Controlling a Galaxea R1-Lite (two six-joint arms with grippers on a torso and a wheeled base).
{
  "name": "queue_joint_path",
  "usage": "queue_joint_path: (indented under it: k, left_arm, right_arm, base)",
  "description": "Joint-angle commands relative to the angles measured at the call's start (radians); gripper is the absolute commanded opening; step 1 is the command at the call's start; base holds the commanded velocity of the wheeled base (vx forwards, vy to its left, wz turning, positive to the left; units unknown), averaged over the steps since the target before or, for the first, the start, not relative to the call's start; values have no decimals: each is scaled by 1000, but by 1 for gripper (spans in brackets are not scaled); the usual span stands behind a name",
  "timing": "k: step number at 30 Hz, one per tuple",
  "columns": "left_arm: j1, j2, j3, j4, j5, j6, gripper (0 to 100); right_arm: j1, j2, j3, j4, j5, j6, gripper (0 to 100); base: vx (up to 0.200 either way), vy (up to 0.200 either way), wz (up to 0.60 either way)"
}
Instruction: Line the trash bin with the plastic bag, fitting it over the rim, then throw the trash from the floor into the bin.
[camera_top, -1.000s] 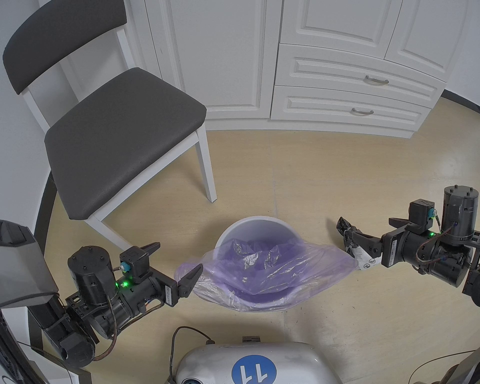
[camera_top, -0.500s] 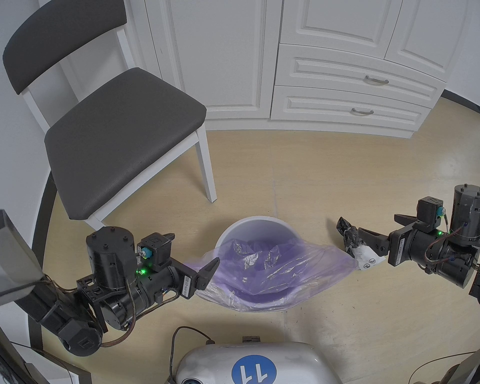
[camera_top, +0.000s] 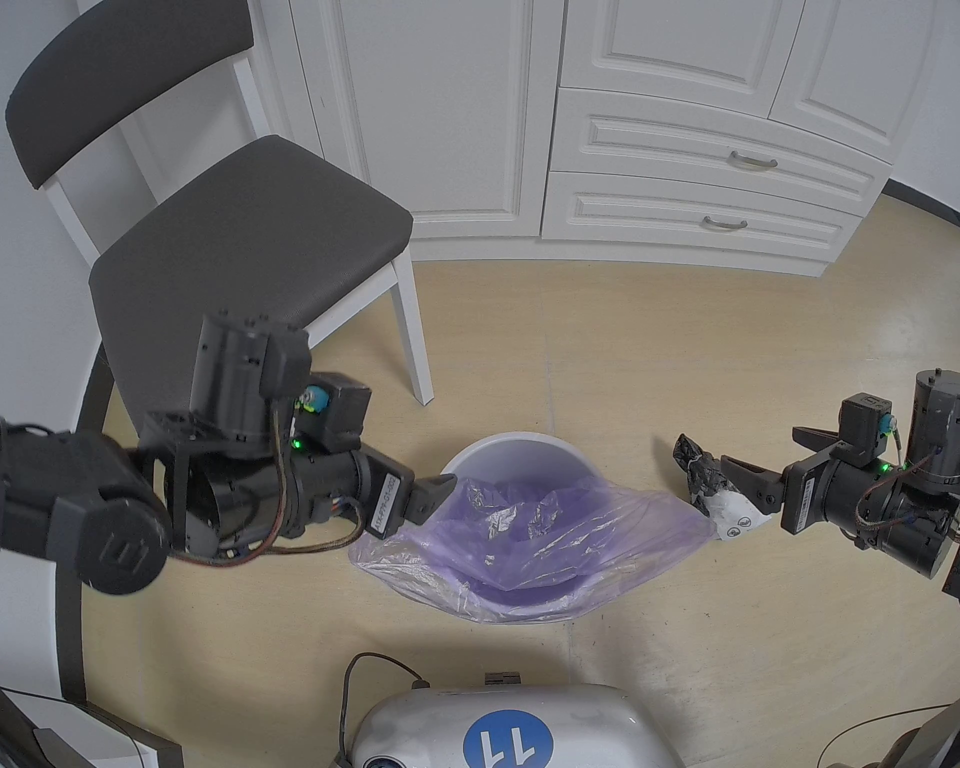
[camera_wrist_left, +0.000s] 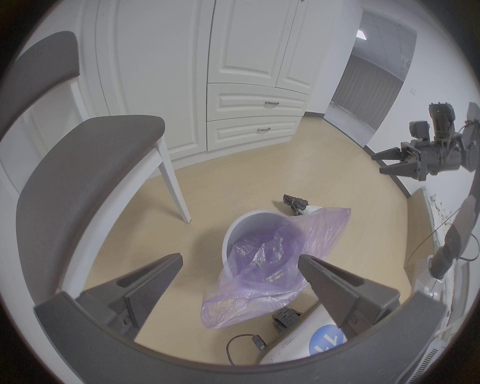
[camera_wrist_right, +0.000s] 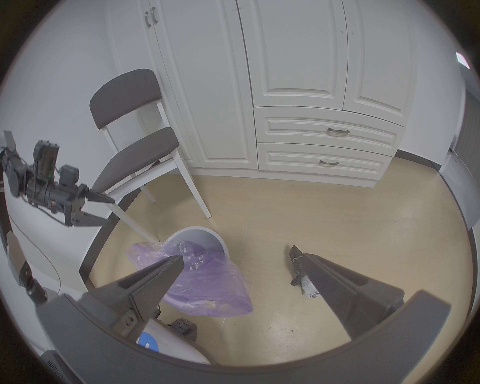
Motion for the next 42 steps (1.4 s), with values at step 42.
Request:
queue_joint_path:
  k: [42]
  left_arm:
    - [-200, 579, -42, -394, 89, 115, 100]
  right_arm:
    - [-66, -40, 33, -1, 14, -64, 100]
  base:
    - [0, 0, 0]
